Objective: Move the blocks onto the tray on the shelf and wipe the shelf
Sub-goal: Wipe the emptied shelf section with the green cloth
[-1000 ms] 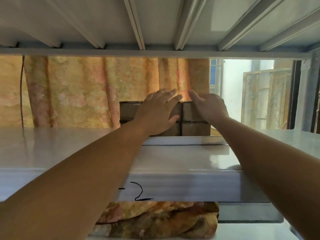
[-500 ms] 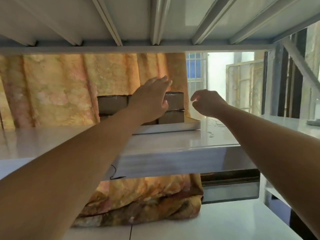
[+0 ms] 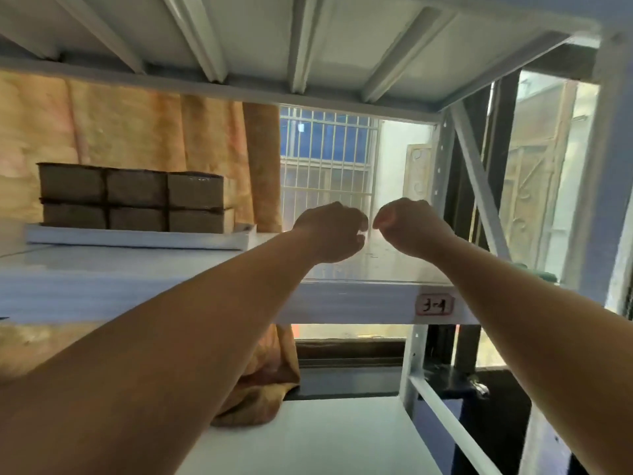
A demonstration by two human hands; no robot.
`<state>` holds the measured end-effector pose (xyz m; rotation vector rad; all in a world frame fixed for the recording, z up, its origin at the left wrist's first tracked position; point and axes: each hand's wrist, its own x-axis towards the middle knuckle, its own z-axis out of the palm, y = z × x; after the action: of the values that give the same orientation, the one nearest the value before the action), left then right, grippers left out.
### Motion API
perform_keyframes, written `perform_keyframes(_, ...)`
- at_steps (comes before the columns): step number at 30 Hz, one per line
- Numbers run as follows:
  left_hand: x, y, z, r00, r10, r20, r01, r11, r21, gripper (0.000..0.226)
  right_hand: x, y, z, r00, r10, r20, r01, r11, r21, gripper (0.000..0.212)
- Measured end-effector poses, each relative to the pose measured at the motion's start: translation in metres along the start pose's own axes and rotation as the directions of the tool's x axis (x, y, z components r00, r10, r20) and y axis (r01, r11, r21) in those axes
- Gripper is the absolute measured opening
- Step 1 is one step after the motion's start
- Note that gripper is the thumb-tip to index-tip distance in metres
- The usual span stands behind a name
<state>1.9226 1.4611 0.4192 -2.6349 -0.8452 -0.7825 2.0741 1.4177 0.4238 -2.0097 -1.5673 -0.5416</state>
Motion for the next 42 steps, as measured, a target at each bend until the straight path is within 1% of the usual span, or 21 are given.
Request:
perform_keyframes(2, 0.013, 0.021, 0.005, 1.000, -0.008, -0.013, 0.008, 1.000, -0.028, 0.029, -0.009, 0.029, -0.013, 0.998, 0.007, 0.067, -0.006, 1.000, -0.028, 0.028)
perform_keyframes(5, 0.026, 0.042, 0.009, 0.999, -0.043, 0.017, 0.044, 0.997, -0.064, 0.028, -0.024, 0.064, -0.023, 0.997, 0.037, 0.074, -0.032, 0.997, -0.070, 0.030)
perform_keyframes(7, 0.030, 0.049, 0.012, 0.997, -0.040, 0.065, 0.044, 0.997, -0.064, 0.029, -0.033, 0.081, -0.028, 0.983, 0.137, 0.120, -0.128, 0.989, -0.075, 0.031)
perform_keyframes(9, 0.031, 0.052, 0.018, 0.995, -0.026, 0.094, 0.032, 0.998, -0.062, 0.031, -0.043, 0.095, -0.032, 0.958, 0.235, 0.167, -0.223, 0.971, -0.086, 0.035)
perform_keyframes(12, 0.029, 0.052, 0.031, 0.993, -0.053, 0.102, 0.064, 0.993, -0.100, 0.036, -0.052, 0.109, -0.032, 0.914, 0.313, 0.259, -0.304, 0.950, -0.078, 0.044)
perform_keyframes(14, 0.031, 0.053, 0.036, 0.989, -0.088, 0.119, 0.106, 0.983, -0.150, 0.041, -0.052, 0.113, -0.026, 0.867, 0.345, 0.359, -0.318, 0.939, -0.135, 0.046)
perform_keyframes(16, 0.033, 0.053, 0.037, 0.987, -0.113, 0.117, 0.133, 0.975, -0.179, 0.039, -0.044, 0.115, -0.020, 0.830, 0.384, 0.404, -0.346, 0.923, -0.167, 0.051)
perform_keyframes(18, 0.035, 0.051, 0.039, 0.991, -0.088, 0.103, 0.104, 0.982, -0.160, 0.035, -0.037, 0.117, -0.016, 0.790, 0.442, 0.425, -0.439, 0.892, -0.113, 0.054)
perform_keyframes(21, 0.034, 0.050, 0.041, 0.995, -0.039, 0.096, 0.051, 0.991, -0.121, 0.035, -0.033, 0.118, -0.017, 0.752, 0.463, 0.469, -0.497, 0.866, -0.059, 0.048)
perform_keyframes(26, 0.031, 0.052, 0.042, 0.995, -0.019, 0.097, 0.028, 0.996, -0.091, 0.029, -0.034, 0.119, -0.014, 0.736, 0.457, 0.500, -0.502, 0.864, -0.052, 0.044)
perform_keyframes(30, 0.034, 0.050, 0.048, 0.994, -0.005, 0.106, 0.014, 0.996, -0.087, 0.027, -0.034, 0.119, -0.010, 0.734, 0.483, 0.478, -0.522, 0.851, -0.059, 0.045)
perform_keyframes(37, 0.035, 0.051, 0.046, 0.993, -0.026, 0.113, 0.039, 0.993, -0.111, 0.037, -0.036, 0.115, -0.018, 0.698, 0.479, 0.532, -0.538, 0.841, -0.052, 0.048)
perform_keyframes(39, 0.035, 0.052, 0.047, 0.995, -0.033, 0.091, 0.042, 0.995, -0.092, 0.037, -0.038, 0.108, -0.020, 0.695, 0.443, 0.566, -0.494, 0.867, -0.073, 0.052)
perform_keyframes(42, 0.033, 0.057, 0.043, 0.998, -0.045, 0.049, 0.048, 0.996, -0.073, 0.039, -0.040, 0.091, -0.022, 0.714, 0.372, 0.594, -0.399, 0.912, -0.093, 0.060)
